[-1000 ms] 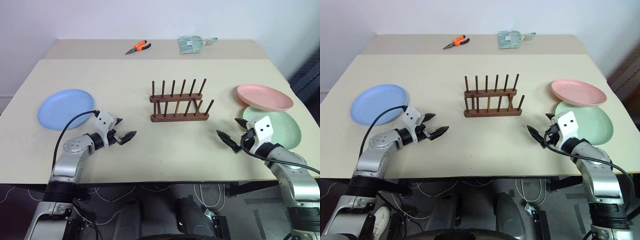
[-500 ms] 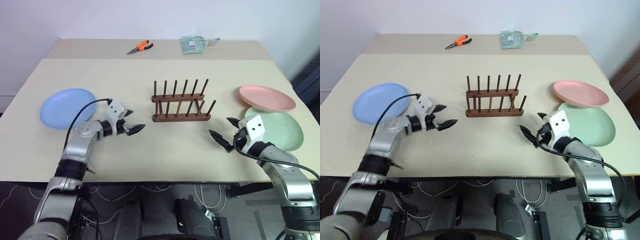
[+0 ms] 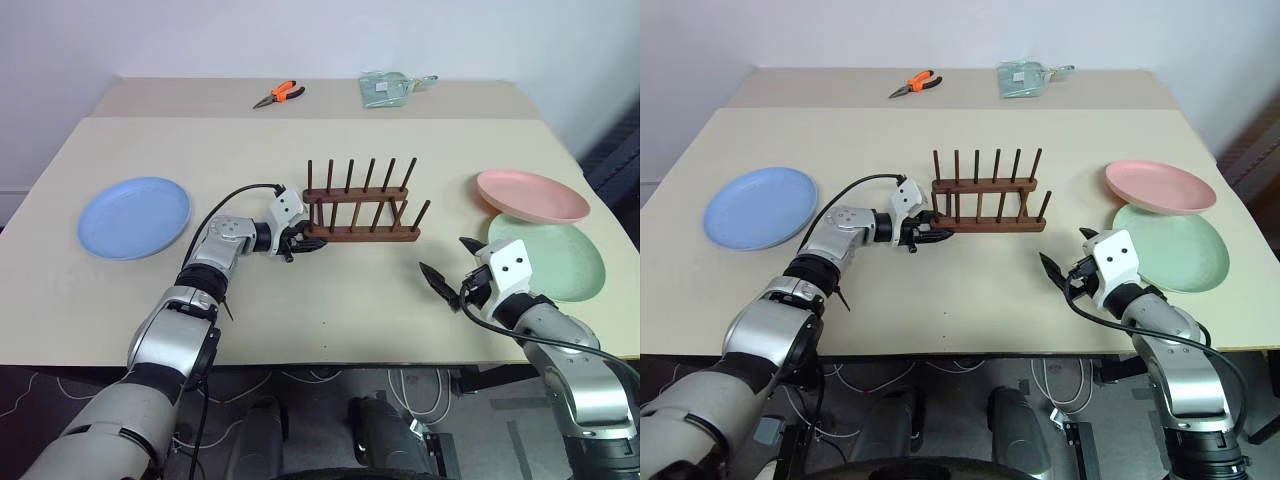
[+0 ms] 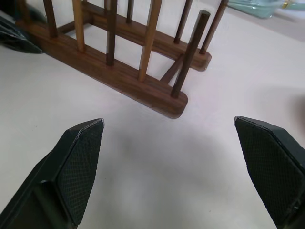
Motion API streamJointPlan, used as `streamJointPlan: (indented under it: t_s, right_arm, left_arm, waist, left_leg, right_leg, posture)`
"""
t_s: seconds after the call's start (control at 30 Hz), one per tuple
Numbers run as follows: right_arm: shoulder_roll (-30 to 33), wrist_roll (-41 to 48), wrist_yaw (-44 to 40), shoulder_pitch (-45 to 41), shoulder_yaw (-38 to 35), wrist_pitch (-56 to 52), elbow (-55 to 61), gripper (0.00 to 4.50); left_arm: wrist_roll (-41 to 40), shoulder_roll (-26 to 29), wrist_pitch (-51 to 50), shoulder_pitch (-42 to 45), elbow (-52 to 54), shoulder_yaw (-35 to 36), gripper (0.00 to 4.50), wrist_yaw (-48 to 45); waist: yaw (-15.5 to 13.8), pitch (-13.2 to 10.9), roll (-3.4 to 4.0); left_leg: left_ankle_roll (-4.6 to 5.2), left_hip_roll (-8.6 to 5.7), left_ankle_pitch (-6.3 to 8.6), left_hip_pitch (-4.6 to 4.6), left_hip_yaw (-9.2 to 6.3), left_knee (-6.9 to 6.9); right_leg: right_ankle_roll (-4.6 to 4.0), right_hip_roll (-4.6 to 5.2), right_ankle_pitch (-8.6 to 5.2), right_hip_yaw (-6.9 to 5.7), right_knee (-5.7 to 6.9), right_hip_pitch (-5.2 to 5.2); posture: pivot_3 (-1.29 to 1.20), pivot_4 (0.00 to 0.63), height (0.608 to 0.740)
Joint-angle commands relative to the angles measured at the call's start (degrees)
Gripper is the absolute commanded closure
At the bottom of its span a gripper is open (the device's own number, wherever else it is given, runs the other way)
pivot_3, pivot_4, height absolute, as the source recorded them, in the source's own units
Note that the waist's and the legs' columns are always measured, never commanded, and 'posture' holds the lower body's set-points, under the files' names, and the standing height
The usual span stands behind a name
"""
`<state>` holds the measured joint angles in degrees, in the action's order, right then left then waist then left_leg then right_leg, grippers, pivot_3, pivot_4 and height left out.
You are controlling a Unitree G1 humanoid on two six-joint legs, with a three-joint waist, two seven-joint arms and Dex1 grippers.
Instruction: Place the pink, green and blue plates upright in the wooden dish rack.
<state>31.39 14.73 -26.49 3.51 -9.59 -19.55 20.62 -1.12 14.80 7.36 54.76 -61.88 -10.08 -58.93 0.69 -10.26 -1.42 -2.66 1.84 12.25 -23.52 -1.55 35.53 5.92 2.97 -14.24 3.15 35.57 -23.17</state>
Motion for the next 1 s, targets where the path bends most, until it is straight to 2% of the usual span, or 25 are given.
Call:
streamJointPlan:
  t_s: [0.03, 0.17, 0.37, 0.6, 0.63, 0.7, 0.77, 0.8, 0.87, 0.93, 0.97, 1.0]
  right_arm:
    - [-0.2, -0.4, 0.5, 0.4, -1.2, 0.7, 2.3, 0.0]
    - [0.5, -0.9, -0.2, 0.3, -0.9, 0.9, 1.2, 0.0]
    - [2.3, -0.9, -2.1, 2.1, -3.3, 1.2, 0.7, 0.0]
    - [4.9, -0.2, -5.1, 6.1, -5.9, 0.2, 2.3, 0.0]
    - [5.1, 0.2, -6.1, 7.0, -5.9, 0.0, 3.1, 0.0]
    - [5.5, 1.4, -8.2, 9.0, -5.2, -1.0, 5.6, 0.56]
    - [5.5, 1.3, -8.9, 9.6, -2.9, -2.0, 7.5, 1.3]
    - [5.3, 0.9, -8.8, 9.3, -1.8, -2.4, 7.9, 1.84]
    - [4.8, 0.5, -8.6, 8.9, -0.5, -2.9, 8.5, 2.95]
    - [3.6, -0.7, -7.8, 6.9, 3.2, -3.9, 7.3, 4.03]
    - [3.1, -2.2, -7.2, 5.9, 5.4, -3.8, 6.4, 4.45]
    - [2.2, -3.6, -6.1, 4.3, 7.3, -4.5, 4.8, 4.45]
  left_arm:
    - [1.3, 0.3, 1.2, -1.0, -0.9, -0.3, 3.73, -2.6]
    - [-0.5, 1.6, 2.6, -3.3, 3.9, 0.1, 3.73, -9.2]
    - [-2.5, 6.0, 0.1, -9.4, 18.2, -1.2, 3.73, -19.6]
    - [1.5, 10.0, -5.7, -12.9, 23.5, -2.0, 0.27, -14.1]
    - [1.0, 11.5, -7.5, -14.3, 25.7, -1.9, 0.27, -14.9]
    - [-0.7, 15.2, -11.5, -18.2, 31.2, -1.3, 0.22, -17.2]
    - [-4.5, 17.5, -18.1, -21.9, 37.8, -0.2, 0.85, -19.0]
    - [-6.0, 18.1, -20.1, -23.5, 41.0, -0.1, 1.2, -19.7]
    - [-7.7, 18.9, -23.1, -25.9, 46.2, -0.6, 2.2, -20.3]
    - [-6.5, 17.4, -24.3, -28.1, 51.8, -3.1, 3.26, -17.4]
    - [-6.0, 15.6, -24.8, -28.8, 53.5, -4.0, 3.7, -14.9]
    - [-5.2, 13.7, -25.6, -29.2, 54.2, -4.7, 3.7, -12.1]
  waist:
    - [0.0, 0.0, 0.03]
    - [0.1, 0.0, 0.03]
    - [0.1, 0.0, 0.03]
    - [0.0, 0.0, 0.03]
    - [0.2, 0.0, 0.03]
    - [0.7, 0.1, 0.06]
    - [1.7, 0.1, 0.05]
    - [1.9, 0.1, 0.08]
    - [1.8, 0.1, 0.14]
    - [1.6, 0.1, 0.13]
    - [1.3, 0.1, 0.12]
    - [0.9, 0.2, 0.13]
  left_leg:
    - [0.0, 0.0, 0.0, 0.02, 0.0, 0.0]
    - [0.0, 0.0, 0.0, 0.03, 0.0, 0.0]
    - [0.0, 0.01, 0.0, 0.02, 0.0, 0.0]
    - [0.01, 0.02, 0.0, 0.02, -0.01, 0.1]
    - [0.01, 0.02, 0.01, 0.02, -0.02, 0.09]
    - [0.02, 0.04, 0.01, 0.08, -0.01, 0.07]
    - [0.07, 0.11, 0.05, 0.18, 0.01, 0.05]
    - [0.08, 0.13, 0.05, 0.24, -0.01, 0.05]
    - [0.08, 0.17, 0.05, 0.31, -0.01, 0.05]
    - [0.07, 0.17, 0.05, 0.28, -0.01, 0.09]
    - [0.07, 0.17, 0.05, 0.24, -0.02, 0.13]
    - [0.07, 0.14, 0.05, 0.2, -0.02, 0.17]
  right_leg:
    - [0.0, 0.0, 0.0, 0.0, 0.0, 0.03]
    - [-0.01, 0.0, -0.01, 0.0, 0.02, 0.02]
    - [-0.03, 0.0, -0.01, 0.01, 0.03, 0.02]
    - [-0.03, 0.0, -0.01, 0.0, 0.07, 0.04]
    - [-0.03, 0.0, -0.01, 0.0, 0.09, 0.04]
    - [-0.04, -0.01, -0.02, 0.02, 0.18, 0.02]
    - [-0.12, -0.04, -0.11, 0.05, 0.4, 0.0]
    - [-0.23, -0.06, -0.2, 0.04, 0.52, 0.0]
    - [-0.29, -0.1, -0.22, 0.04, 0.58, 0.01]
    - [-0.3, -0.09, -0.23, 0.03, 0.57, 0.01]
    - [-0.29, -0.08, -0.23, 0.03, 0.55, 0.02]
    - [-0.29, -0.06, -0.23, 0.02, 0.52, 0.02]
  posture:
    - [0.0, 0.15, 0.732]
    - [0.0, 0.15, 0.732]
    - [0.0, 0.15, 0.732]
    - [0.0, 0.15, 0.732]
    - [0.0, 0.15, 0.732]
    - [0.0, 0.15, 0.732]
    - [0.0, 0.15, 0.732]
    - [0.0, 0.15, 0.732]
    - [0.0, 0.15, 0.732]
    - [0.0, 0.15, 0.732]
    - [0.0, 0.15, 0.732]
    - [0.0, 0.15, 0.732]
